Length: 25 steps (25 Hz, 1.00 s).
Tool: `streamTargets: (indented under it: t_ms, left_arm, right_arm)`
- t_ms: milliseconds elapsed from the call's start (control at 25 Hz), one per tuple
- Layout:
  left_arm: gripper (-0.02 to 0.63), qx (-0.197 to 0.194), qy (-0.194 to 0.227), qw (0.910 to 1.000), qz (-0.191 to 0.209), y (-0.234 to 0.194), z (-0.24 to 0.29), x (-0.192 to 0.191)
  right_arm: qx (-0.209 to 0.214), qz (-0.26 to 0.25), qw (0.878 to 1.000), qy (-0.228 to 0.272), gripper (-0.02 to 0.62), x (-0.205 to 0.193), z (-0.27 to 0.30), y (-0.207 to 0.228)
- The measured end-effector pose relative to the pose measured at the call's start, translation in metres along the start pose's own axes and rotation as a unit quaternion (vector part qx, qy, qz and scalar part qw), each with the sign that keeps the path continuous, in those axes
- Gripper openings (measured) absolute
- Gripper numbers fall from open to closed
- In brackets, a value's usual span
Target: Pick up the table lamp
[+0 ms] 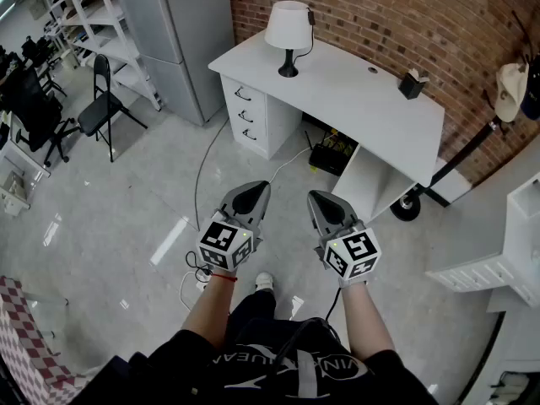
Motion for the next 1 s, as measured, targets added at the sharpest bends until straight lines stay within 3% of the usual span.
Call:
streamTargets:
  t_ms: [600,1000]
  left_arm:
    - [0.006,-0.024,-0.019,0.9995,-0.013,-0.092,0.101,0.001]
    - [0.006,-0.029,-0.029,0.9982,-0.042,-0.121,0.134,-0.017]
  right_arm:
    - [-0.036,0.031,0.999,-0.008,0.002,0.0,0.107,0.084]
    - [-0.061,0.049,0.997,-0.01,0.002,-0.011,0.13,0.112]
Point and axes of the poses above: the fingertips, and each gripper's own axes: z forward along the fingers, y to its right, x out of its top, the point moved 5 cm from there along -z, backward along the fingers, and after that the axes turned 8 degrees about x, right-handed, at the moved point
